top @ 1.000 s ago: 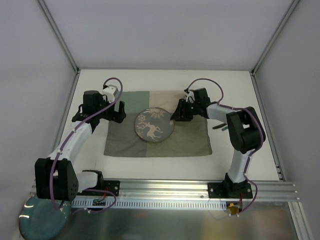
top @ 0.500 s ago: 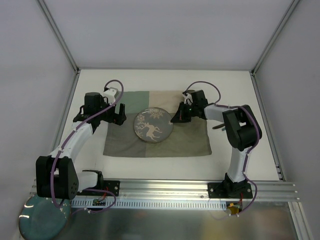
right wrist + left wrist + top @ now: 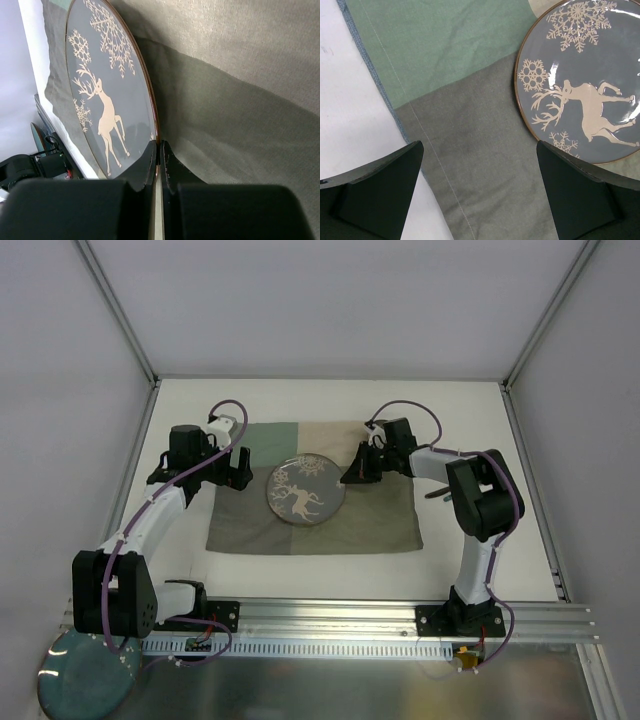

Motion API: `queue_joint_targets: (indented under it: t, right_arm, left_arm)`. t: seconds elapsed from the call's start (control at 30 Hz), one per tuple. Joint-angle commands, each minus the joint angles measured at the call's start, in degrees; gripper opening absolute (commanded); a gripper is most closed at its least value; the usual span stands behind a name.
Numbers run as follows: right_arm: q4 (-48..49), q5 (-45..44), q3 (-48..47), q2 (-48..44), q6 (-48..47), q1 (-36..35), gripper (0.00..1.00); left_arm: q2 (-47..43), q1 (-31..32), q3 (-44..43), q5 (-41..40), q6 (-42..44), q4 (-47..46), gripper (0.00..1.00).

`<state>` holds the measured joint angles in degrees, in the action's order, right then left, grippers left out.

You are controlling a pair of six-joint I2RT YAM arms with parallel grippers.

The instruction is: Set the dinner table for one person

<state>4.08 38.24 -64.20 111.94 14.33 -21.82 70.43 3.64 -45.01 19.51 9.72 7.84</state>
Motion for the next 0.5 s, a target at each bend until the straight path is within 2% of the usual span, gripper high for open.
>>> queue_joint_targets:
  t: [0.0, 0.47]
  right_arm:
    - [1.2, 2.5, -2.7, -3.0, -0.5, 0.2, 0.00]
    - [1.5, 4.7, -3.8, -5.7, 1.5, 2.0, 0.00]
  left_arm:
    - [0.6, -0.3, 0.5, 1.3, 0.0, -1.8, 0.99]
    - [0.8, -0.3, 0.4, 0.4, 0.4, -2.1, 0.99]
